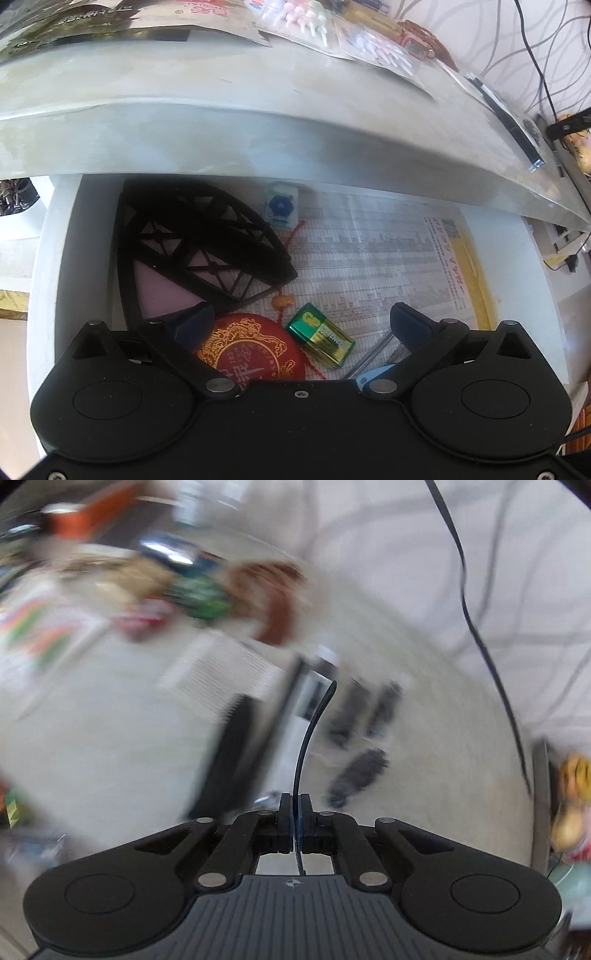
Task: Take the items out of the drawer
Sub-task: 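Place the cord on the countertop and open the right gripper, then lower the open right gripper into the drawer over a small black clip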
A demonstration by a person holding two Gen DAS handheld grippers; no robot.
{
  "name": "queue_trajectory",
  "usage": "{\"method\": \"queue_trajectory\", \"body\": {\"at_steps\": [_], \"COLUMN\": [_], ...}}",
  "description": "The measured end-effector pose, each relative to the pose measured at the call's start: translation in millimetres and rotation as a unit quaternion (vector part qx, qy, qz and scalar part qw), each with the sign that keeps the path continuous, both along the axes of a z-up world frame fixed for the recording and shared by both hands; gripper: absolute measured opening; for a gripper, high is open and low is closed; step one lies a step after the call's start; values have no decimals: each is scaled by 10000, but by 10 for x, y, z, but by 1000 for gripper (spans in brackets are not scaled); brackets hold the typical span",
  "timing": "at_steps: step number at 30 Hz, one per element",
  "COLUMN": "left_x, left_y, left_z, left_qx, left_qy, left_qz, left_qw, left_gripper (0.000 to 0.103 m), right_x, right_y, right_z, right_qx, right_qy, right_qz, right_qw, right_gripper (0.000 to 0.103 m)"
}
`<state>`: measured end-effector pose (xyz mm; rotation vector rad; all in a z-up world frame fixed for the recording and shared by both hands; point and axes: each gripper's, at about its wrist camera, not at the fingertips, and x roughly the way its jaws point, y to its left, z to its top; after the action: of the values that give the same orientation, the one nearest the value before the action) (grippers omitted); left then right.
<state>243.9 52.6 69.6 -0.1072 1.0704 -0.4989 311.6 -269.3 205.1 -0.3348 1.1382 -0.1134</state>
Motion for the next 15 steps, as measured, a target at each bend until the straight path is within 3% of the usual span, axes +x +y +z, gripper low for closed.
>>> {"method": "queue_trajectory", "body": {"at_steps": [3, 5, 6, 11, 12, 15], "left_x": [16, 23, 22, 16, 16, 14], "left_y": [2, 3, 1, 8, 13, 13], "left_z": [-15, -23, -23, -21, -21, -21], "left_qx": [12, 14, 17, -26, -44, -84], "left_qy": [55, 85, 81, 82, 87, 112], "left_qz": [10, 14, 10, -38, -46, -88], "left_qw": [10000, 10000, 10000, 10000, 9999, 9999], "left_gripper": [103, 103, 103, 103, 103, 103], "right_x": [104, 54, -1, -620, -833, -1566], "right_y": [-142, -152, -144, -96, -107, -115], "right_z": [-82, -71, -43, 401, 508, 688], "right_qx": [192, 68, 57, 334, 512, 999], "right_qy": [6, -98, -168, -610, -526, 503], "right_qz": [-203, -342, -319, 24, 234, 1105], "right_qw": [9996, 9993, 9993, 9976, 9970, 9876], "right_gripper": [10, 53, 58, 58, 59, 60]}}
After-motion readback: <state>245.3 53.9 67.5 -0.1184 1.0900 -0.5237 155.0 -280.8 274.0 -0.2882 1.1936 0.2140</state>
